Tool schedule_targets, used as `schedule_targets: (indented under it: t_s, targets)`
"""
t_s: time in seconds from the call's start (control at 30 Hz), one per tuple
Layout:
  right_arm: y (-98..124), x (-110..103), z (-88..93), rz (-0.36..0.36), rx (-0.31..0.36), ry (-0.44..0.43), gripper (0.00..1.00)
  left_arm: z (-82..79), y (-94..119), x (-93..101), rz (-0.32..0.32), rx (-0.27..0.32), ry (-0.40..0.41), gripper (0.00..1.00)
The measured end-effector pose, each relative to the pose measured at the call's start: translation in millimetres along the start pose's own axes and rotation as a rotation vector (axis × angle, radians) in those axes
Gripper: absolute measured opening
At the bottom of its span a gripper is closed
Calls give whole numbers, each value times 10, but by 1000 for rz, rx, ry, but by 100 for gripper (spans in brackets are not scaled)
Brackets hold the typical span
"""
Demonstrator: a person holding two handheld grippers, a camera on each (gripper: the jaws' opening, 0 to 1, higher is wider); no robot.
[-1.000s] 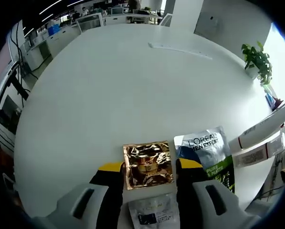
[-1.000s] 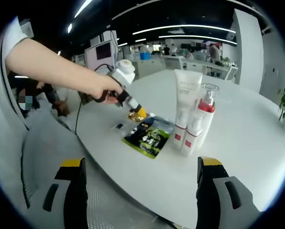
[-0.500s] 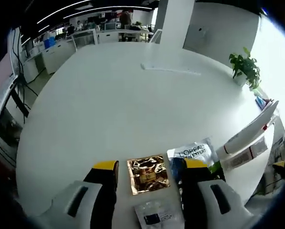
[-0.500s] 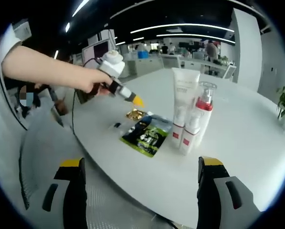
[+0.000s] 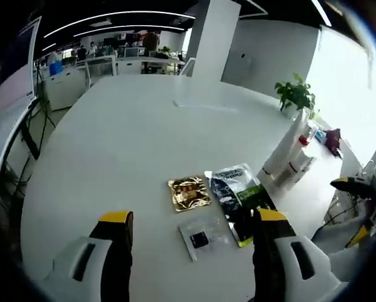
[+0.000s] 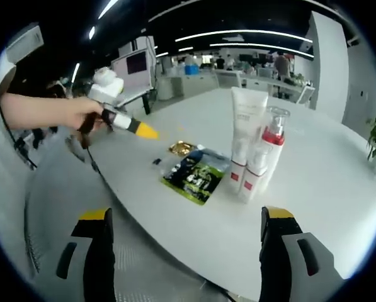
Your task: Arrange the skincare products in the storage area until every visible bottle or jar stands upright without overlapping.
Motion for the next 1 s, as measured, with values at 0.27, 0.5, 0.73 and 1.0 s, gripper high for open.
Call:
schedule_targets:
  t_s: [0.27, 0.5, 0.73, 1.0]
  targets:
    - [42, 140, -27, 52, 25, -90, 99, 40, 407, 85, -7, 86, -61, 92]
    - [25, 74, 5, 50, 3, -51, 98, 57, 619, 248, 7, 141, -78, 99]
    - [19, 76, 17, 59, -1, -20, 98, 122, 665, 266, 35, 156, -68, 99]
    - [22, 122, 16, 73, 4, -28, 98, 68, 650, 318, 44, 203, -104, 98]
Point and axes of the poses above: the point that each gripper's makers call its tool centre point, and the gripper's own axes: y roughly backward along the fingers, x roughly to its right, z roughly out of its underside, the point moved 2 cm from there along y, roughly backward along the fingers, and after that the axes turned 8 degrees about -y, right-handed, at the moved point
